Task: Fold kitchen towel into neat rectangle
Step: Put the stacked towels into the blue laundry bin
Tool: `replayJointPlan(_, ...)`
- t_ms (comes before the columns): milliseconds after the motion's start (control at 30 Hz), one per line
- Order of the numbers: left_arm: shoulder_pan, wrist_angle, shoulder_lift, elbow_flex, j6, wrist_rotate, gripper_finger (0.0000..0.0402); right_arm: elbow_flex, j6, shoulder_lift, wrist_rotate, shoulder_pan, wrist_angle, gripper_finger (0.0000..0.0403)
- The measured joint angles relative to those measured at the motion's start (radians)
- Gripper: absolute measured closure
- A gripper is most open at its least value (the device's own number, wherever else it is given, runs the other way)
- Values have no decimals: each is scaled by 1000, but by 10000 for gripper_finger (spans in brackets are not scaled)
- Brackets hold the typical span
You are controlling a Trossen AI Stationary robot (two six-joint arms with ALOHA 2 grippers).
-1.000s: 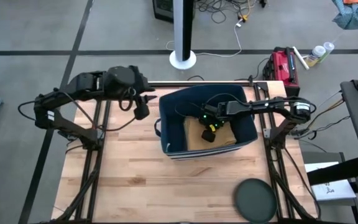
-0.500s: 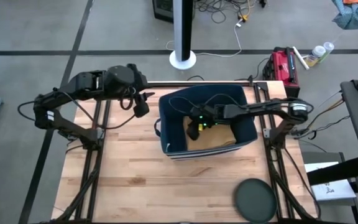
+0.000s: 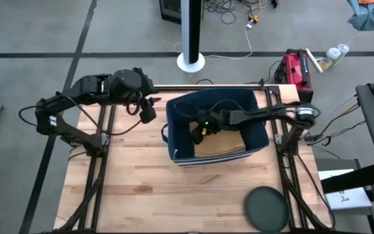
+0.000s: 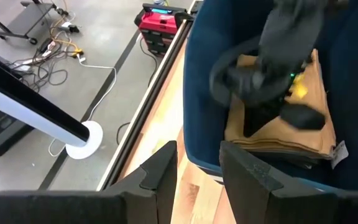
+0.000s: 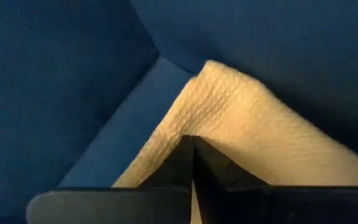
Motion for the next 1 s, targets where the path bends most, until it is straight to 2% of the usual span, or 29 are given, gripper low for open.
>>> replayJointPlan(133, 0, 3, 0, 0, 2, 0, 287, 7, -17, -100, -32, 0, -9, 403)
replayJointPlan(267, 0, 9, 1, 0, 3, 0, 287, -15, -14, -115, -99, 14, -26, 403)
replayJointPlan(400, 0, 20, 1, 0, 0, 0, 287, -51, -19, -72, -154, 31, -16, 403)
replayJointPlan(667, 0, 47, 1, 0, -26, 0, 287, -62, -23, 60, -151, 35, -4, 403)
replayJointPlan(767, 0, 57, 1, 0, -34, 0, 287, -50, -21, 63, -150, 35, -9, 403)
replayJointPlan(1000, 0, 92, 1, 0, -50, 0, 287, 8, -30, -95, -136, 30, -75, 403)
